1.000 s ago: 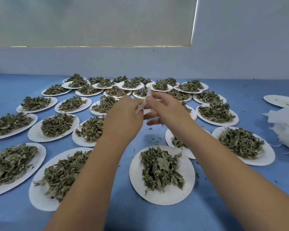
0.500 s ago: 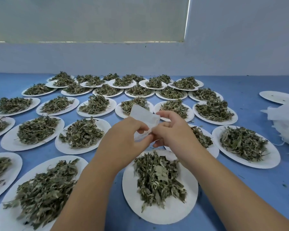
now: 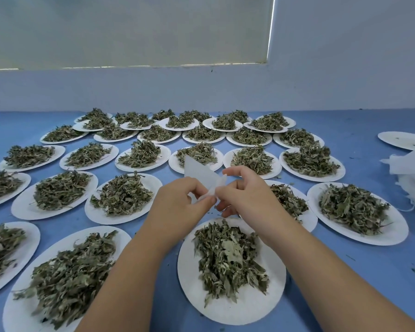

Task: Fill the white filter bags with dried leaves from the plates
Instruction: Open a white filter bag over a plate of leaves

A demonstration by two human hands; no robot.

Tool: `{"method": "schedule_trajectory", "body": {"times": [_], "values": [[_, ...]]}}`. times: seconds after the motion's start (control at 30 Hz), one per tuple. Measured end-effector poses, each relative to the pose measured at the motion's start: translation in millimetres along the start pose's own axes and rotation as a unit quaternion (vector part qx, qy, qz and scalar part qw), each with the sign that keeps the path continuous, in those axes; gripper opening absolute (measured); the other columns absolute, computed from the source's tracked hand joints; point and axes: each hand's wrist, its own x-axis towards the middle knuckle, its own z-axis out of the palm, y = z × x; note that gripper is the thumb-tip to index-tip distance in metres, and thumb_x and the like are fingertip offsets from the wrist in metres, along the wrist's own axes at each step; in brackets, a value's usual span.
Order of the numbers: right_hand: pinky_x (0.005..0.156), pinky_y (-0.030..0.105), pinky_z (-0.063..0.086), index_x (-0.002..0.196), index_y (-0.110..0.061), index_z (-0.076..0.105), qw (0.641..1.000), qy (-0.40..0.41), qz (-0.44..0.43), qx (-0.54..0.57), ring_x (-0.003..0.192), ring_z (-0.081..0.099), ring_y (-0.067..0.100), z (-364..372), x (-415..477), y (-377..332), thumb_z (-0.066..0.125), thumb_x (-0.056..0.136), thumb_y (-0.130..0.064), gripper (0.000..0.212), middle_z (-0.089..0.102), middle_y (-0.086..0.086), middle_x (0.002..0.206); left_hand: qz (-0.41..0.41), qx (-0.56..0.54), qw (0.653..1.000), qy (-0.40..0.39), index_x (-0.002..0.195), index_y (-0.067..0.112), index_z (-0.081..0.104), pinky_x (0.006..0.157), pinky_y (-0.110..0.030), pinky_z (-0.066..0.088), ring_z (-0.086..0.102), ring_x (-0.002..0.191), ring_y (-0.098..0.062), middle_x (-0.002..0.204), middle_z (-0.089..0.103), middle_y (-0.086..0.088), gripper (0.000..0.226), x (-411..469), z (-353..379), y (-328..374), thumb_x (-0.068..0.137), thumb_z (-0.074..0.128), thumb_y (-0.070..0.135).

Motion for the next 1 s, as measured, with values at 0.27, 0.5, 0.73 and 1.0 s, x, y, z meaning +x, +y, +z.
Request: {"method": "schedule_trajectory", "body": {"times": [0.27, 0.5, 0.73, 1.0], "values": [[0.059, 0.031, 0.056, 0.113, -0.022, 0.051, 1.000, -0.003, 0.004, 0.002, 0.060, 0.065, 0.014, -3.1, 1.6, 2.3, 0.057, 0.082, -0.006, 0.036, 0.061, 0.008, 0.078, -0.020, -0.040, 0.999, 0.026, 0.063, 0.021, 0.050, 0.039, -0.011, 0.024, 0.029, 0.039, -0.006, 0.043, 0.044, 0.017, 0.030, -0.7, 3.0, 6.4, 0.079, 0.075, 0.024], [0.048, 0.021, 0.039, 0.103, -0.033, 0.047, 0.988, -0.003, -0.031, -0.149, 0.046, 0.047, 0.002, -4.9, 1.0, 3.5, 0.057, 0.078, -0.017, 0.032, 0.048, -0.011, 0.059, -0.052, -0.031, 0.987, 0.152, 0.072, 0.028, 0.055, 0.044, -0.014, 0.030, 0.037, 0.047, -0.006, 0.064, 0.048, 0.011, 0.019, 1.5, 0.7, 7.5, 0.079, 0.066, 0.014], [0.039, 0.013, 0.031, 0.108, -0.033, 0.045, 0.975, 0.006, -0.075, -0.208, 0.042, 0.041, 0.001, 1.5, -2.2, 6.9, 0.054, 0.083, -0.018, 0.030, 0.043, -0.009, 0.063, 0.015, 0.083, 0.990, 0.109, 0.078, 0.029, 0.047, 0.047, -0.020, 0.031, 0.042, 0.053, -0.008, 0.058, 0.043, 0.006, 0.022, -4.5, 4.7, 8.2, 0.080, 0.062, 0.013], [0.037, 0.013, 0.030, 0.106, -0.030, 0.050, 0.972, 0.037, -0.066, -0.221, 0.039, 0.043, 0.001, -3.7, -2.2, 4.3, 0.057, 0.081, -0.015, 0.030, 0.051, -0.005, 0.061, 0.006, 0.101, 0.983, 0.150, 0.090, 0.026, 0.052, 0.046, -0.023, 0.028, 0.043, 0.055, -0.008, 0.055, 0.043, 0.003, 0.019, -5.2, 0.6, 5.6, 0.082, 0.057, 0.010]]}}
